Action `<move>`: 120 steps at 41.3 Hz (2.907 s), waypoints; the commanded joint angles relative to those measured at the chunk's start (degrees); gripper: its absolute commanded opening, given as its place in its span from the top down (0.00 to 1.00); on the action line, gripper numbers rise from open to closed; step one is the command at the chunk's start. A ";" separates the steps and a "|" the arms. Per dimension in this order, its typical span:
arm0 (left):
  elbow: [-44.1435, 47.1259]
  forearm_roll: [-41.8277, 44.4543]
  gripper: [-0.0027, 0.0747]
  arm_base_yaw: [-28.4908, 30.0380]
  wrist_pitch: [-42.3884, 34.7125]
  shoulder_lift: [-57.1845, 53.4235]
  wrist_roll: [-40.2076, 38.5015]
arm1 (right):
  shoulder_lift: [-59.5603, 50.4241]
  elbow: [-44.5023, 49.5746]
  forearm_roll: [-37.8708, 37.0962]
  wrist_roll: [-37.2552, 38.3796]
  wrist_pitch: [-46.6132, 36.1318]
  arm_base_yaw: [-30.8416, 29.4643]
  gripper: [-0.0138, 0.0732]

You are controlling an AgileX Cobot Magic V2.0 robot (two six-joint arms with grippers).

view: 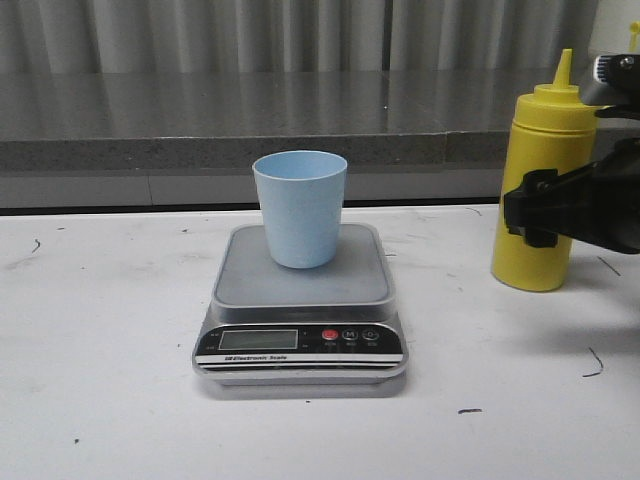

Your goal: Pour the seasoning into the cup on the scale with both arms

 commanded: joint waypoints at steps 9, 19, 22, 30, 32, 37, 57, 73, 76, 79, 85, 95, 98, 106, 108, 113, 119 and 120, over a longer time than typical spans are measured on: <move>-1.46 -0.62 0.48 0.24 -3.98 0.10 -0.40 | 2.51 -6.62 1.05 0.42 -5.58 -0.47 0.13; -1.46 -0.62 0.48 0.24 -3.98 0.10 -0.40 | 6.75 -11.27 1.25 0.42 -5.56 -0.88 0.13; -1.46 -0.62 0.48 0.24 -3.98 0.10 -0.40 | 7.60 -12.31 1.30 0.42 -5.41 -0.88 0.13; -1.46 -0.62 0.48 0.24 -3.98 0.10 -0.40 | 8.26 -13.34 1.30 0.42 -4.72 -0.88 0.30; -1.46 -0.62 0.48 0.24 -3.98 0.10 -0.40 | 8.26 -13.39 1.30 0.42 -4.61 -0.88 0.39; -1.46 -0.62 0.48 0.24 -3.98 0.10 -0.40 | 8.26 -13.39 1.30 0.42 -4.54 -0.88 0.46; -1.46 -0.62 0.48 0.24 -3.98 0.10 -0.40 | -2.11 -13.39 0.01 -1.15 6.06 -0.88 0.46; -1.46 -0.62 0.48 0.24 -3.98 0.10 -0.40 | -20.90 -21.15 -12.45 -14.17 40.62 -0.88 0.46; -1.46 -0.62 0.48 0.24 -3.98 0.10 -0.40 | -22.20 -25.68 -15.21 -16.32 49.47 -0.75 0.46; -1.46 -0.62 0.48 0.24 -3.98 0.10 -0.40 | -22.31 -30.82 -18.78 -17.74 58.41 -0.17 0.46; -1.46 -0.62 0.48 0.24 -3.98 0.10 -0.40 | -20.78 -40.14 -29.15 -18.72 72.89 3.39 0.46; -1.46 -0.62 0.48 0.24 -3.98 0.10 -0.40 | -16.59 -44.54 -47.03 -18.72 81.98 10.67 0.46; -1.46 -0.62 0.48 0.24 -3.98 0.10 -0.40 | -14.94 -44.54 -50.47 -18.53 83.63 12.49 0.46; -1.46 -0.62 0.48 0.24 -3.98 0.10 -0.40 | -10.82 -44.54 -54.12 -18.52 86.14 14.62 0.46; -1.46 -0.62 0.48 0.24 -3.98 0.10 -0.40 | -9.90 -44.54 -55.62 -18.52 86.87 14.99 0.46; -1.46 -0.62 0.48 0.24 -3.98 0.10 -0.40 | -8.17 -44.54 -61.12 -18.52 88.90 15.71 0.46; -1.46 -0.62 0.48 0.24 -3.98 0.10 -0.40 | -6.61 -44.54 -68.16 -18.43 91.77 17.12 0.46; -1.46 -0.62 0.48 0.24 -3.98 0.10 -0.40 | -6.31 -44.54 -69.09 -18.46 92.49 17.44 0.46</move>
